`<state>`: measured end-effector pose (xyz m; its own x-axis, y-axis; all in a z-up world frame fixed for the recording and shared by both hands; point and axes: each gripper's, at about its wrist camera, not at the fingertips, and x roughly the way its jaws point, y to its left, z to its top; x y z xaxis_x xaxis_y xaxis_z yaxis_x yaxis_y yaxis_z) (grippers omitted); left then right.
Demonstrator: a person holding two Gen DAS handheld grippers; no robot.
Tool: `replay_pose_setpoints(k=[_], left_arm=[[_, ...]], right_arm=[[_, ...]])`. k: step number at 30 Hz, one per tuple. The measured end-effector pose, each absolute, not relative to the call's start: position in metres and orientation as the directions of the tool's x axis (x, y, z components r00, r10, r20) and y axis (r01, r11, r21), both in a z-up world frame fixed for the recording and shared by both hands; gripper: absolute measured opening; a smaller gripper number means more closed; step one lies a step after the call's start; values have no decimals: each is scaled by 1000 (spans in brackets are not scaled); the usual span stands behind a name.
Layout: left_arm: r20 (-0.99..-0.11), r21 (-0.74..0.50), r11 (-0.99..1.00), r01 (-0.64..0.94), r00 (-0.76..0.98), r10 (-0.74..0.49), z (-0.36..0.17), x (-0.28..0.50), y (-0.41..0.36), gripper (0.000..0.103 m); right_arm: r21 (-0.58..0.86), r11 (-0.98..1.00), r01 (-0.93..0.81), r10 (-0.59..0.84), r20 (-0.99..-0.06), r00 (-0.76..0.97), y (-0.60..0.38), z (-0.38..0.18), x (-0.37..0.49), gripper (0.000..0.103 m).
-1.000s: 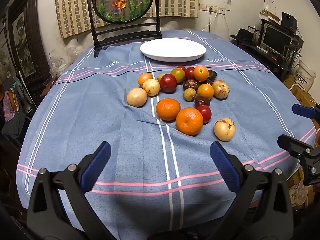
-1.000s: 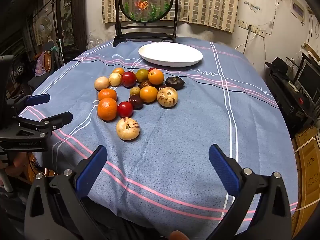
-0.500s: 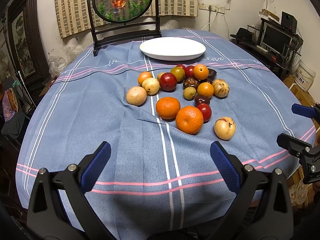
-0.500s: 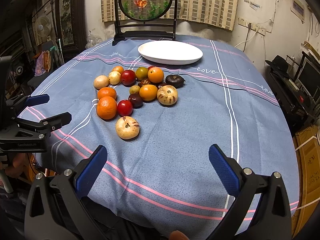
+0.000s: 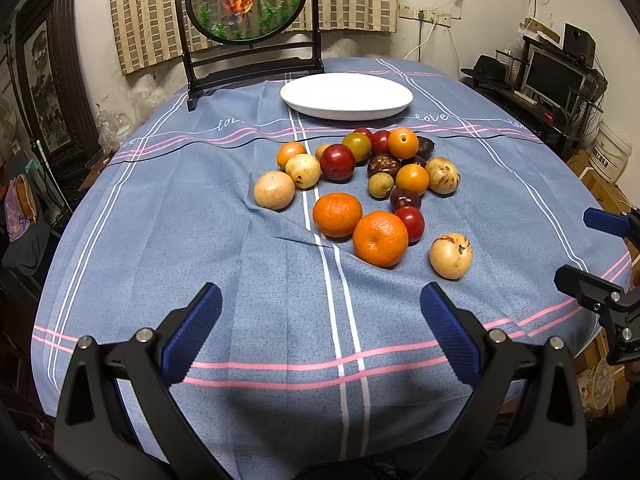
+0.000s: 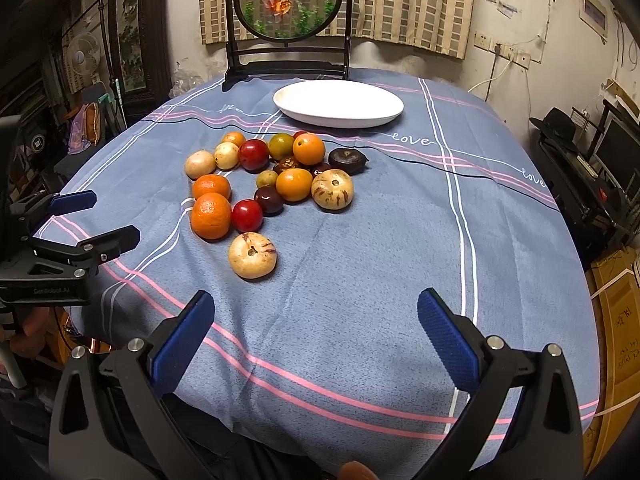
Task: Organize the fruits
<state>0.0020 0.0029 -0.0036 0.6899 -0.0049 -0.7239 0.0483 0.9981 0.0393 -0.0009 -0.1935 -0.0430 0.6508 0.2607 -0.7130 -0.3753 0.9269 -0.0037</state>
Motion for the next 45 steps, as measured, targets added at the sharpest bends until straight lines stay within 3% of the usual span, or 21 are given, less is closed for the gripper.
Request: replay_pose_setpoints(k=[45], left_arm=[[-772, -3, 1000, 19, 636, -14, -20, 24, 19, 101]], right_arm=[[58, 922, -382, 311, -698, 645, -189, -50, 22, 102]])
